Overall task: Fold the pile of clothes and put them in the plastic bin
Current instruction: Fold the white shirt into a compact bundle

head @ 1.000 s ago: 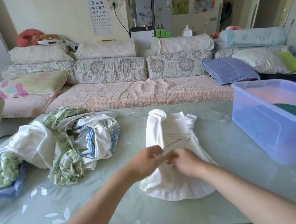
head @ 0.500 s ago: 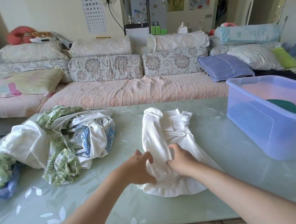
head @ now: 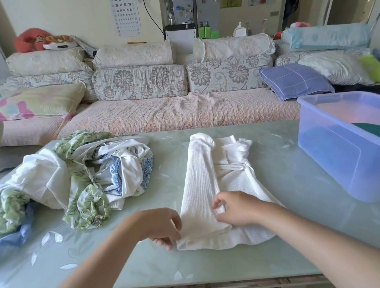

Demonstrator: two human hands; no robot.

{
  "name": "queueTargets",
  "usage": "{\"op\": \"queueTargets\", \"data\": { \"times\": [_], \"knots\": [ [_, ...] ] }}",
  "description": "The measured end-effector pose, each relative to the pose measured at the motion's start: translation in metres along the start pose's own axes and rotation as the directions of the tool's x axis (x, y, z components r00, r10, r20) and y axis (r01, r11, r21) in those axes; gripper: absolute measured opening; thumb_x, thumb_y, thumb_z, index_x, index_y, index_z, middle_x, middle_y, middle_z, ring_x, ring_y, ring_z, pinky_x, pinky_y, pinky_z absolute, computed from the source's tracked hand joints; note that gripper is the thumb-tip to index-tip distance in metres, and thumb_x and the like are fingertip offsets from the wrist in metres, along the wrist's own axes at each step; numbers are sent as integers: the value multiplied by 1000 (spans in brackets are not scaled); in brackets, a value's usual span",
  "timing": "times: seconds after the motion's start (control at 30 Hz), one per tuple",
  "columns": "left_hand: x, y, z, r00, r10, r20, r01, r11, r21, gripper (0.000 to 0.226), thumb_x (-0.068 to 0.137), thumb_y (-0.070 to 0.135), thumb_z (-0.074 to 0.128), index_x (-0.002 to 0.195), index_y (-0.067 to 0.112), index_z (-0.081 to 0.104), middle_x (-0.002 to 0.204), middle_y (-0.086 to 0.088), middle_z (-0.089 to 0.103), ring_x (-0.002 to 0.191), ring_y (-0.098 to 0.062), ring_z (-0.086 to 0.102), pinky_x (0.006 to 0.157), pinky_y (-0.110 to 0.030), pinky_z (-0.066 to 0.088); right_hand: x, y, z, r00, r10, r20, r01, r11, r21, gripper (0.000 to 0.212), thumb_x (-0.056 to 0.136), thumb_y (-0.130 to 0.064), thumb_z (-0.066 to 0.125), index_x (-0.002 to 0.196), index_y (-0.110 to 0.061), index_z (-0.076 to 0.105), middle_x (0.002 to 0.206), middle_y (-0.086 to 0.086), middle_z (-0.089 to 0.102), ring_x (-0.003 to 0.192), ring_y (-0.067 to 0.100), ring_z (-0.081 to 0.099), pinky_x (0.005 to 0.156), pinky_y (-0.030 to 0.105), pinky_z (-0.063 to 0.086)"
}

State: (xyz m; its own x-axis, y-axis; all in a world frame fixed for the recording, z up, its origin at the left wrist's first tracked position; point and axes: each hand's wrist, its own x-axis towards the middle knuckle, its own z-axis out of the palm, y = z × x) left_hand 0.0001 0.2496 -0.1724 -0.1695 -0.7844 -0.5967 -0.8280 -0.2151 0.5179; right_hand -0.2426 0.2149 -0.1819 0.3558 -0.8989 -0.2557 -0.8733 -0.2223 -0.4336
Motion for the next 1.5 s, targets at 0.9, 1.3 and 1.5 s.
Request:
{"op": "queueTargets", "data": {
  "times": [0.9,1.3,1.5],
  "knots": [
    [111,69,-32,549,695,-464,-353,696,626,22,97,19,47,101,20,68,102,1,66,103,-22,58,90,-36,45,72,59,-41,963,-129,-237,55,954,-296,63,97,-39,51,154,-24,31,167,6,8,152,22,13,120,38,21],
    [210,99,-56,807,492,-327,-63,621,781,62,101,51,18,157,24,12,165,4,6,151,-17,0,122,-42,3,138,112,-64,984,-21,-178,-21,973,-230,52,105,-43,33,156,-32,27,167,-3,9,154,15,5,122,42,14],
    [216,107,-81,747,557,-364,-211,717,664,41,102,33,34,140,35,47,135,1,57,128,-20,46,102,-28,25,159,123,-79,876,58,-479,-64,998,3,24,99,-28,53,116,-17,67,128,4,61,122,28,54,96,35,45]
  ]
}}
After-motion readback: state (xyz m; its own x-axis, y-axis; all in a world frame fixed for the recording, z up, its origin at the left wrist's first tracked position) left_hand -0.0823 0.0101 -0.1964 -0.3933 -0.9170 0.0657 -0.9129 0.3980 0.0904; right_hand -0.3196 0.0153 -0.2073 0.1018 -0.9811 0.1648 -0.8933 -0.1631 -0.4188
